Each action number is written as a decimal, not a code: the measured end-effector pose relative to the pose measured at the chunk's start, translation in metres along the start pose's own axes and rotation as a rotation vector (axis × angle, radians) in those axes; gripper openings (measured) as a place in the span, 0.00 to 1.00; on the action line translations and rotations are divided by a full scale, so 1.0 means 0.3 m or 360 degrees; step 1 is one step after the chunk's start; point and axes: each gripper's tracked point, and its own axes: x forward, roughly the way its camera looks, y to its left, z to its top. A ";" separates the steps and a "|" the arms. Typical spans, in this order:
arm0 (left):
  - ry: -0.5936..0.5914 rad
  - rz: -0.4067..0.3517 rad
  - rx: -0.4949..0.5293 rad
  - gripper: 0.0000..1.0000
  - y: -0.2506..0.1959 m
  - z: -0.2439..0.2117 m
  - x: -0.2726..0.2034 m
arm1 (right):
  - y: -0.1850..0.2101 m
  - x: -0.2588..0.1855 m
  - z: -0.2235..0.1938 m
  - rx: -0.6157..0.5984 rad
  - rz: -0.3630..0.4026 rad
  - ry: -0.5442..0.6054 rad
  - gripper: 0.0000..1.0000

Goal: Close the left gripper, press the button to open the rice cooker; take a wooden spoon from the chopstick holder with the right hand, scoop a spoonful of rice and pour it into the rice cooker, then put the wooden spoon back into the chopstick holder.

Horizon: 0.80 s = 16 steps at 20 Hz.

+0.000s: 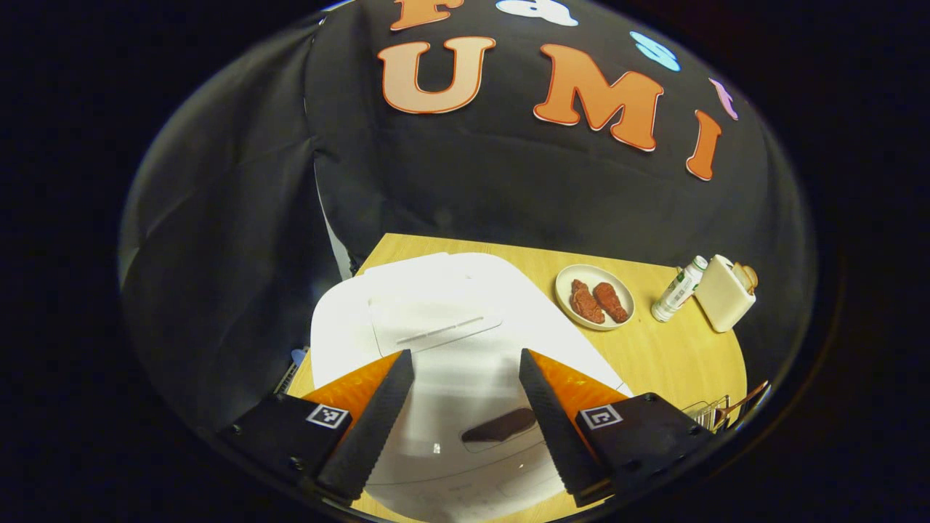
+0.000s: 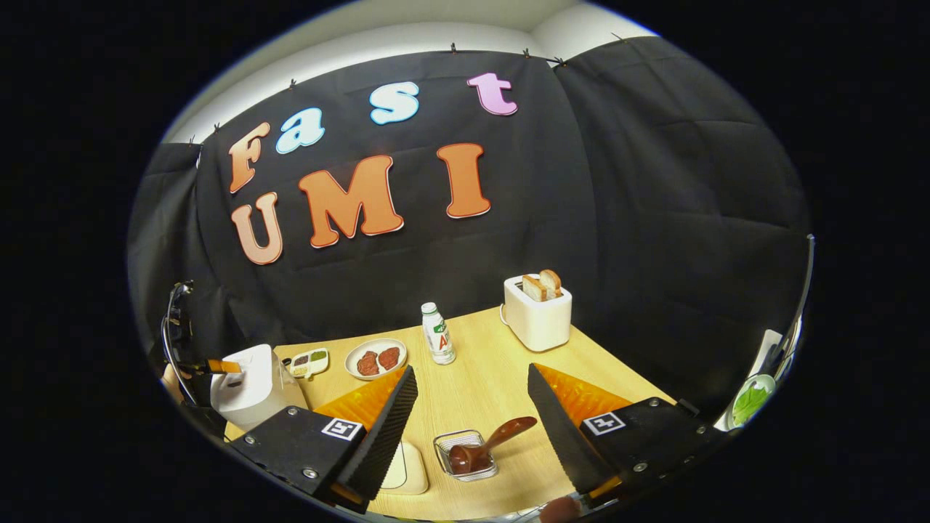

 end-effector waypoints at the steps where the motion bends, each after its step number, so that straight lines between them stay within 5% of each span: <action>1: -0.0048 -0.0002 0.0013 1.00 -0.001 0.036 -0.030 | -0.002 -0.002 0.020 -0.0015 -0.0006 -0.0018 0.95; 5: -0.0278 -0.0066 -0.0050 1.00 -0.024 0.215 -0.211 | 0.007 -0.001 0.101 -0.0069 0.0001 -0.0080 0.95; 16: -0.0770 0.0028 -0.0068 0.99 0.068 0.500 -0.658 | 0.123 0.001 0.342 -0.0141 0.0143 -0.0284 0.95</action>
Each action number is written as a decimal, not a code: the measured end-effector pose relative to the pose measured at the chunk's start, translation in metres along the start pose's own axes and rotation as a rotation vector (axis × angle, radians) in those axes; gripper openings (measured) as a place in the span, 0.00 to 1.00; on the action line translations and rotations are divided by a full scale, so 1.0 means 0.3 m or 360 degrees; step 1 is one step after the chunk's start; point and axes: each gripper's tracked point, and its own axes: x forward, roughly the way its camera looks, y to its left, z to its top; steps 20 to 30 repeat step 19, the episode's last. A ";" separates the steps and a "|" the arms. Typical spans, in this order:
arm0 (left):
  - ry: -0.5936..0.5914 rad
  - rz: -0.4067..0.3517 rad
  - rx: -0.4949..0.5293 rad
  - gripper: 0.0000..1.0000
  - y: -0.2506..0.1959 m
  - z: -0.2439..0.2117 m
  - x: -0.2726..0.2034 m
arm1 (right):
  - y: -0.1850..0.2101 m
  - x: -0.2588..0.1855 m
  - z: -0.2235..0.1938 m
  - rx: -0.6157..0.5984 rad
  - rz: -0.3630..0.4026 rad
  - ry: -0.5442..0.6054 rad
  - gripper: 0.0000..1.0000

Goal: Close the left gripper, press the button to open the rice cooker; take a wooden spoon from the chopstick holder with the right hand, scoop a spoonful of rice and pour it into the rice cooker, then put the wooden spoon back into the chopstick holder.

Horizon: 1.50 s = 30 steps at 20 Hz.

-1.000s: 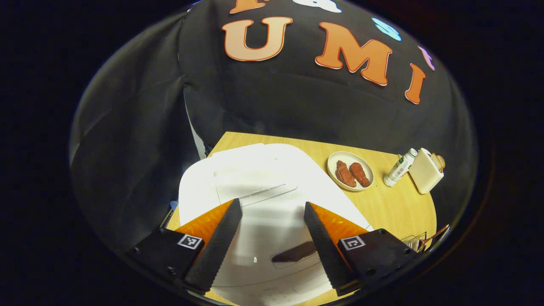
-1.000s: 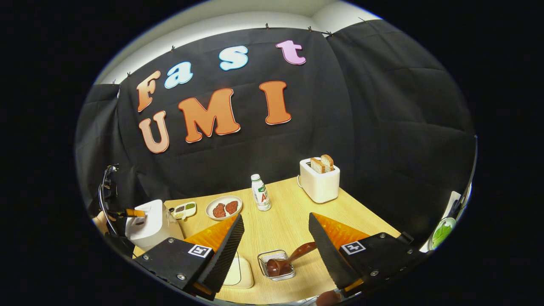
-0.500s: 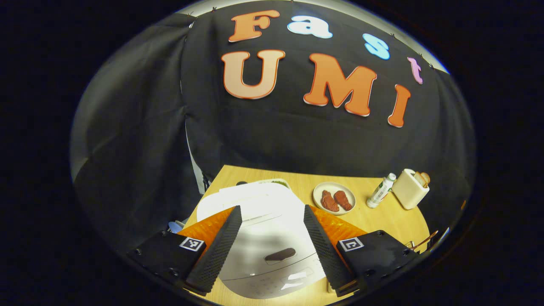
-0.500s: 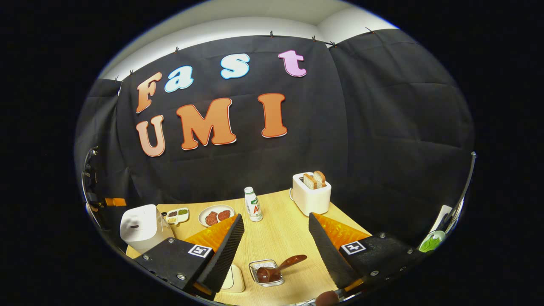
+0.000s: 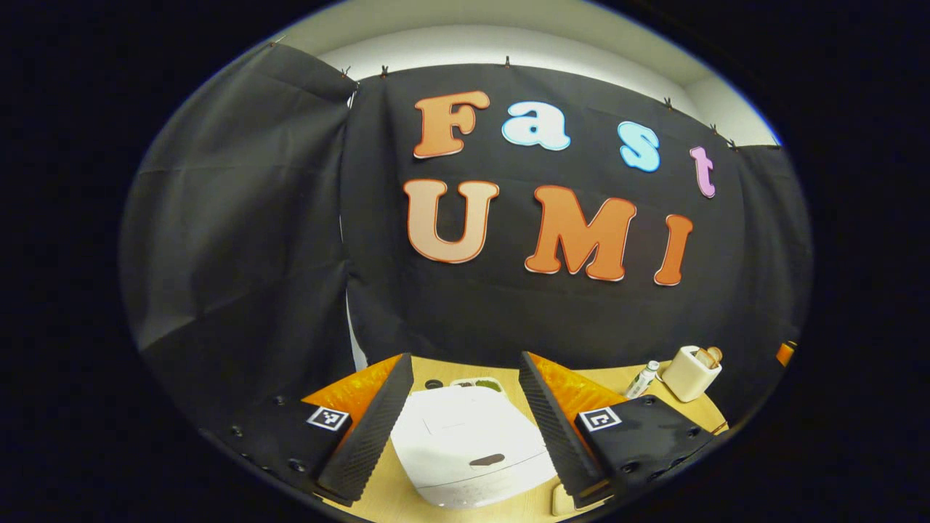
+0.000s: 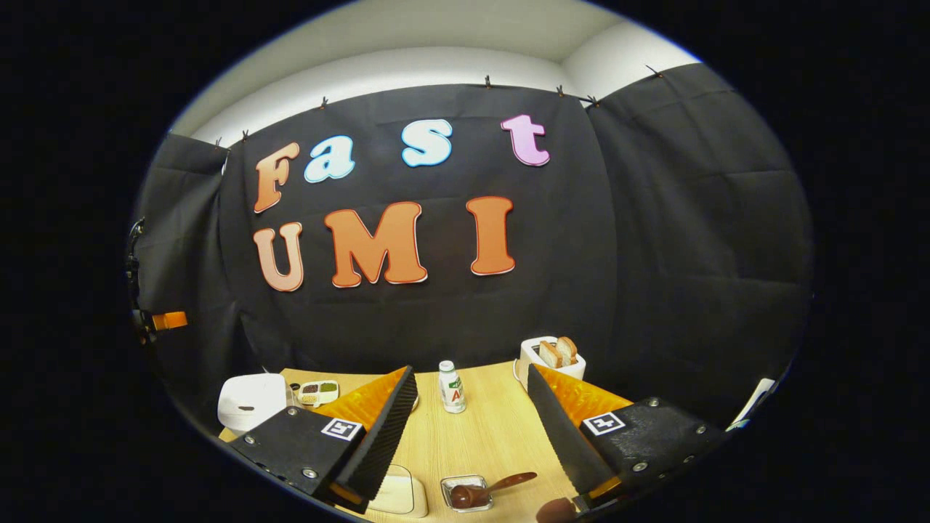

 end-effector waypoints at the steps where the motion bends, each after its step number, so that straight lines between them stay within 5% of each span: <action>1: -0.0018 -0.0004 -0.0003 1.00 0.000 0.020 -0.019 | 0.011 0.004 0.013 -0.0007 0.0015 -0.0008 0.95; 12: -0.0177 0.0115 -0.0025 1.00 0.091 0.144 -0.086 | 0.081 0.063 0.094 -0.0045 0.0099 -0.0083 0.95; 30: -0.0184 0.0113 -0.0009 1.00 0.099 0.152 -0.107 | 0.067 0.052 0.111 -0.0034 0.0089 -0.0096 1.00</action>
